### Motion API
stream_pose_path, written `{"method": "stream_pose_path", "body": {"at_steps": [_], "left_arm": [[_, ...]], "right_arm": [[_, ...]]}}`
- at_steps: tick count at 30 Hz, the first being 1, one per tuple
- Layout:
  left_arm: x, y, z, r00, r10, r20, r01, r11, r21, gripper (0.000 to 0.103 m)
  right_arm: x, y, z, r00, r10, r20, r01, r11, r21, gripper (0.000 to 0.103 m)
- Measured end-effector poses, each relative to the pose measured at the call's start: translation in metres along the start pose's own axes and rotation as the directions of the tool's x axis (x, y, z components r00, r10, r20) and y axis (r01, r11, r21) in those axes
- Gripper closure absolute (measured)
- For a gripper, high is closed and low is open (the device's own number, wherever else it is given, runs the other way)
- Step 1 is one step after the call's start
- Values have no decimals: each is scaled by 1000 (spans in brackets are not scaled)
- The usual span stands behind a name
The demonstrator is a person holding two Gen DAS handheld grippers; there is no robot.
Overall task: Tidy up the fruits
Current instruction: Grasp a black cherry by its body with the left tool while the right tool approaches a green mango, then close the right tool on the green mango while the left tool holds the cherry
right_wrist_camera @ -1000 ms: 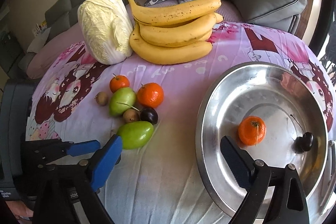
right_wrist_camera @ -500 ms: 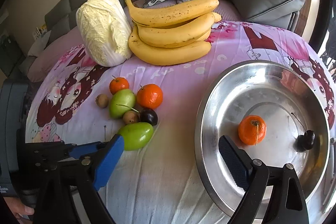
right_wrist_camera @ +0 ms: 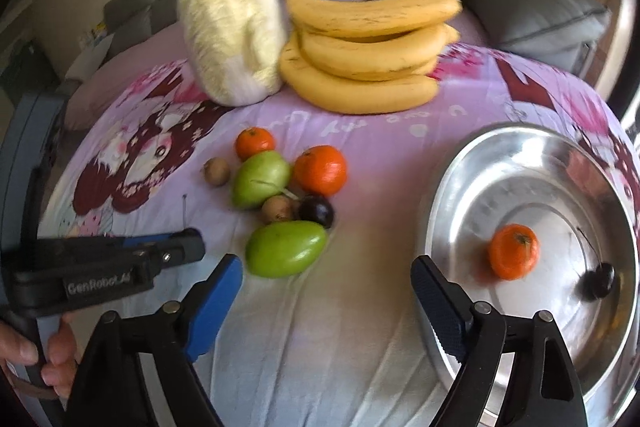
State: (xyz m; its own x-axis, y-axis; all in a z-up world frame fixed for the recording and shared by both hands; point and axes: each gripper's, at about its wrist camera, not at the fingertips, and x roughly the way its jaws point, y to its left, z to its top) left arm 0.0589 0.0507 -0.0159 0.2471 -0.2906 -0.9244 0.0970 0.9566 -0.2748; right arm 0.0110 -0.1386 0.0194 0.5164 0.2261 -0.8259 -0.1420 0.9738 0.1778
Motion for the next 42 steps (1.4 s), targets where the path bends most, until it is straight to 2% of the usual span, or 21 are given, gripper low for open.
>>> {"method": "stream_pose_path", "body": {"at_steps": [8,15,19,32,38,42], "left_arm": [[1,2,2,1000,4,2,-4,1000,-16,74],[-1,5,0,1000,8,0,-8,1000,-17,74],[0,3,0,1000,11,-2,-11,1000,-18,74],[2,0,0,1000,17,-3,-17,1000,-13,74],[5,-2,0,1000,20,-7,-20,1000,-10,74],[6,-3,0,1000,19,-7,-19,1000,-7,74]], "right_arm": [[6,22,-2,999,32,-4,-33,997,-72,24],[26,27,-6,998,34,-51,-39,996,-84,29],[34,25,-6,998,32,-60,-36,997,-70,37],[45,31,-4,999,19,-49,-23,996,-87,39],[48,31,-4,999,4,-38,-8,996,-89,45],[48,29,-3,999,9,-35,-12,997,-82,45]]}}
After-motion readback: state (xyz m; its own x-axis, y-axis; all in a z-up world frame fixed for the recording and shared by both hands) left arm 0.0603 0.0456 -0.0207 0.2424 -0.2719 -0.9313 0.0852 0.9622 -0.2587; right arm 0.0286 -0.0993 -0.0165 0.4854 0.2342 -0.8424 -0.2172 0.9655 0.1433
